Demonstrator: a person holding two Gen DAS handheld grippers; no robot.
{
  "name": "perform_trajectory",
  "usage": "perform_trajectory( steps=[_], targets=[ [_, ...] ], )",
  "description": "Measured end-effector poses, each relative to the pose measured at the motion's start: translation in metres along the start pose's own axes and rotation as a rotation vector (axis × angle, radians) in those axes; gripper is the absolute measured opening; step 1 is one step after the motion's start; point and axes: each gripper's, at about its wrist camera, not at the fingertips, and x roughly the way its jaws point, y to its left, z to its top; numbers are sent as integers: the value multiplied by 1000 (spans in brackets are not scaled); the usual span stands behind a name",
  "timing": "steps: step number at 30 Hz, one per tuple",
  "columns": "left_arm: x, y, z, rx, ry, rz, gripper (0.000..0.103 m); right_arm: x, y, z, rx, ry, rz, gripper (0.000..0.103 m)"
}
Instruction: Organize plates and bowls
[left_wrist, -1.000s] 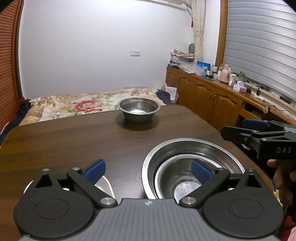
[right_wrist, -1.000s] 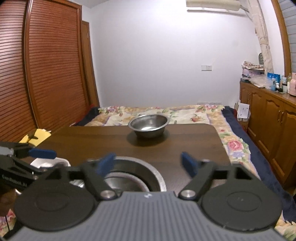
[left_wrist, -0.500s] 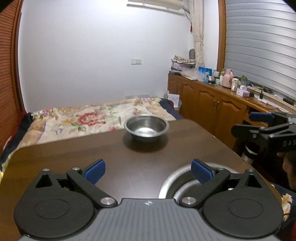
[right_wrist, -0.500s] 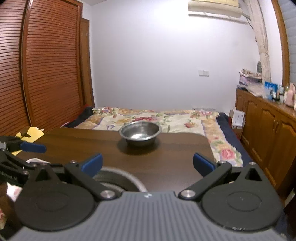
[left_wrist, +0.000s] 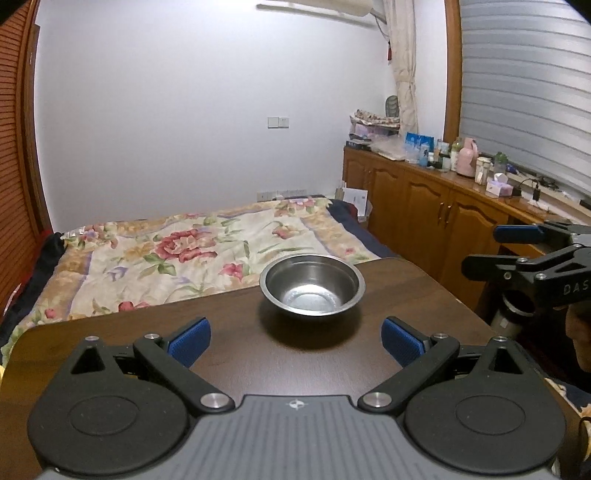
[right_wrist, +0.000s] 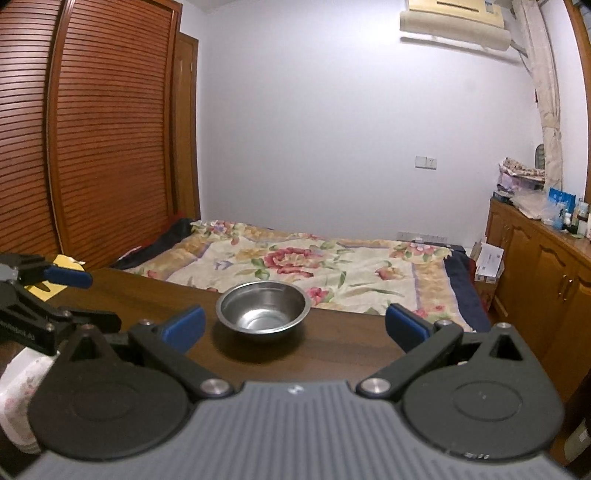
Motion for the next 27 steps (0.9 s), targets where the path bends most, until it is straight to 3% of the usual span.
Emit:
perform_trajectory(
  steps=[18, 21, 27],
  targets=[
    [89, 12, 17, -34, 68, 42, 97, 100, -21, -3, 73, 130, 84, 102],
    [104, 14, 17, -51, 84, 37, 92, 112, -21, -3, 91, 141, 90, 91],
    [125, 17, 17, -74, 106, 39, 82, 130, -19, -8, 134, 165, 110, 83]
  ],
)
